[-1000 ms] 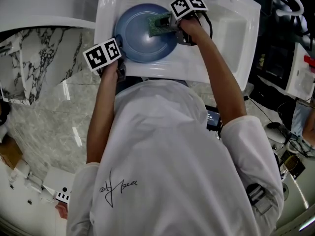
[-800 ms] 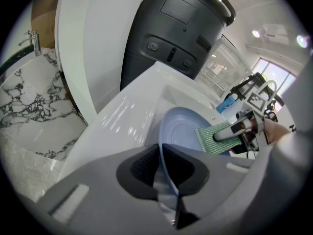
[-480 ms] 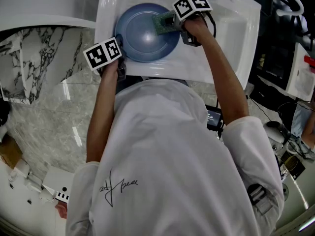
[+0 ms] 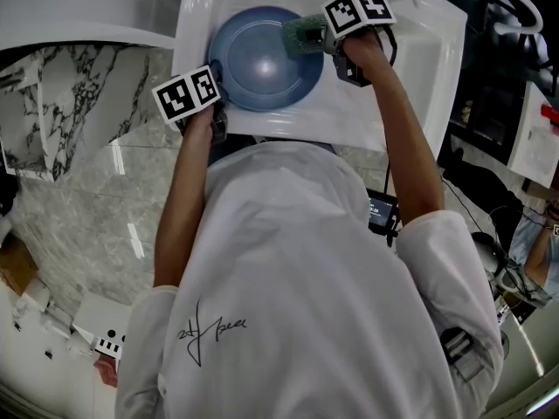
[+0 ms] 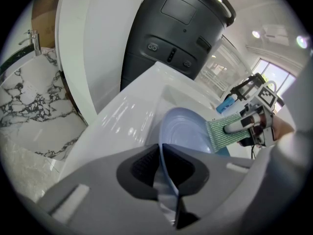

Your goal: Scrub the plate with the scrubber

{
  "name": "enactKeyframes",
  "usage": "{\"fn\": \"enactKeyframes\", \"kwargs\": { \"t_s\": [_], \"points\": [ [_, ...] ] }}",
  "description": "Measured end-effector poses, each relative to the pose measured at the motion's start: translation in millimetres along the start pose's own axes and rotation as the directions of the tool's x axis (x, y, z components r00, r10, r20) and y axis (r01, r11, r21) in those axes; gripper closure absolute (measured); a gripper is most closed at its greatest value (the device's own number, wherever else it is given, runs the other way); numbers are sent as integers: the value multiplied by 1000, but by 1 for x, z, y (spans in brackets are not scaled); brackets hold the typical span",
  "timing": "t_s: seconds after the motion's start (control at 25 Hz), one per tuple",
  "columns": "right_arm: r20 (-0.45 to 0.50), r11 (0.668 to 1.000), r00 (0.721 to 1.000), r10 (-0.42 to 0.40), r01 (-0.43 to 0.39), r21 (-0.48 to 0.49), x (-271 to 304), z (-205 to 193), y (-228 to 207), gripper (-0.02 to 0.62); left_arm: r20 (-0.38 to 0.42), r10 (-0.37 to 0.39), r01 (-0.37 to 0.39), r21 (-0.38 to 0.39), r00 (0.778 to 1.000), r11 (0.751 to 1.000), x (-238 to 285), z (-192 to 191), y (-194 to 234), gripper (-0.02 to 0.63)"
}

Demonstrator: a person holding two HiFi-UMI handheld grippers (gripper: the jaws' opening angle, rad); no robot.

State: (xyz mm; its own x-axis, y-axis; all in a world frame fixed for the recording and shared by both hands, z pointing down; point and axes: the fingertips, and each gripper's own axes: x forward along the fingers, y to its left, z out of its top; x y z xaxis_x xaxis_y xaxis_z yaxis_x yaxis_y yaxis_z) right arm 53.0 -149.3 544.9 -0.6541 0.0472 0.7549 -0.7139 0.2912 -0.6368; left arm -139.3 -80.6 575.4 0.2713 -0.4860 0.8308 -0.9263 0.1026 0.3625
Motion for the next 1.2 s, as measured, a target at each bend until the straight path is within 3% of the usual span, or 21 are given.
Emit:
{"fn": "enactKeyframes", "kwargs": {
  "t_s": [0.32, 0.6, 1.2],
  "points": [
    [37, 997, 997, 74, -74, -4, -3, 6, 25, 529, 0, 0, 0, -2, 1000, 1000, 0, 0, 0, 529],
    [27, 982, 982, 187, -187, 15, 16, 2, 57, 528, 0, 2, -2, 0, 1000, 1000, 2, 0, 0, 529],
    [-94, 940, 937, 337, -329, 90, 74, -38, 106, 528, 1, -2, 2, -2, 1000, 1000, -1, 0, 0, 529]
  ]
}}
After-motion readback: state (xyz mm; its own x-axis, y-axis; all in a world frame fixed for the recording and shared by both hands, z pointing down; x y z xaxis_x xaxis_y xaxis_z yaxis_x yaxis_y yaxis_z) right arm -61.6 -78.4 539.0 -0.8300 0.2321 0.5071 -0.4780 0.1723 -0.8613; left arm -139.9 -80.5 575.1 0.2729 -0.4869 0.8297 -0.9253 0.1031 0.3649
